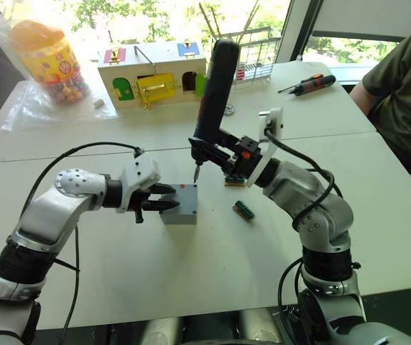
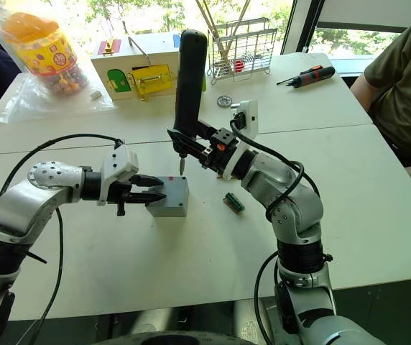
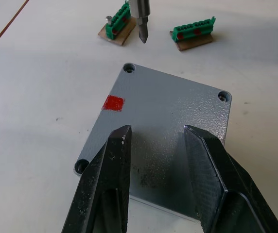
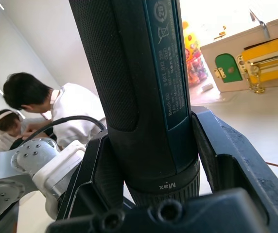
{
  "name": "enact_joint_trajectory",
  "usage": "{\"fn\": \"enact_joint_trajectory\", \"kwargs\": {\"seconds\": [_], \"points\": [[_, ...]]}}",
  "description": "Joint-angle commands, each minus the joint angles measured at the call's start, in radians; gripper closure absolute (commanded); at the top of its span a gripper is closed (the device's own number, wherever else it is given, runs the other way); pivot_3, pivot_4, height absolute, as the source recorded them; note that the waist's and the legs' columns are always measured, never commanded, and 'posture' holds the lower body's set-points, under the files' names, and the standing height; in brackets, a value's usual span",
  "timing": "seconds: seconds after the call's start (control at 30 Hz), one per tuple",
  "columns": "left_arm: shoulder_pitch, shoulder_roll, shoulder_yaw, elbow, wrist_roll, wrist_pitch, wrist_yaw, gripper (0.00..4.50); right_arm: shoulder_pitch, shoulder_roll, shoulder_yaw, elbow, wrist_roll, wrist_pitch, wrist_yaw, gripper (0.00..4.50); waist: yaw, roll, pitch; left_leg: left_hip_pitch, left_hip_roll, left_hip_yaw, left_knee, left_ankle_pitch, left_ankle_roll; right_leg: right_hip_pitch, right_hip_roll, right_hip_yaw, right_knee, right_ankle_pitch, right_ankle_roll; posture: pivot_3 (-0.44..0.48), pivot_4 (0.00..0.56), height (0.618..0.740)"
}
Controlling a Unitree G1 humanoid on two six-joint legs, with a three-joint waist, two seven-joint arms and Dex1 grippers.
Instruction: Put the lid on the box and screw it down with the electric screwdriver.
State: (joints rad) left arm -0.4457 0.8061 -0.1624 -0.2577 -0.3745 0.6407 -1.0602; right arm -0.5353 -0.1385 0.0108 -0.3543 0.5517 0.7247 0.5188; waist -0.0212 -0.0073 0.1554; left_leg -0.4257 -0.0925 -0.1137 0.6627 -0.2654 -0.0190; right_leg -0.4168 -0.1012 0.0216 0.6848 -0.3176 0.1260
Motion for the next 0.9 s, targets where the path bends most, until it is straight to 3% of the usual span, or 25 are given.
{"fn": "enact_joint_trajectory", "kwargs": {"seconds": [0.03, 0.9], "points": [[-0.002, 0.001, -0.017, 0.006, 0.023, -0.004, 0.001, 2.79, -0.013, 0.001, 0.012, -0.013, -0.011, -0.071, 0.003, 2.74, 0.0, 0.0, 0.0, 0.0, 0.0, 0.0, 0.0, 0.0, 0.0, 0.0, 0.0, 0.0, 0.0, 0.0, 0.0, 0.0, 0.15, 0.74], [-0.002, -0.009, -0.021, -0.001, 0.025, -0.002, 0.002, 2.79, 0.065, -0.001, 0.126, 0.043, -0.083, -0.163, 0.007, 2.74, -0.001, 0.0, 0.0, 0.001, 0.0, 0.0, 0.0, 0.0, 0.0, 0.001, 0.0, 0.0, 0.0, 0.0, 0.0, 0.0, 0.15, 0.74]]}}
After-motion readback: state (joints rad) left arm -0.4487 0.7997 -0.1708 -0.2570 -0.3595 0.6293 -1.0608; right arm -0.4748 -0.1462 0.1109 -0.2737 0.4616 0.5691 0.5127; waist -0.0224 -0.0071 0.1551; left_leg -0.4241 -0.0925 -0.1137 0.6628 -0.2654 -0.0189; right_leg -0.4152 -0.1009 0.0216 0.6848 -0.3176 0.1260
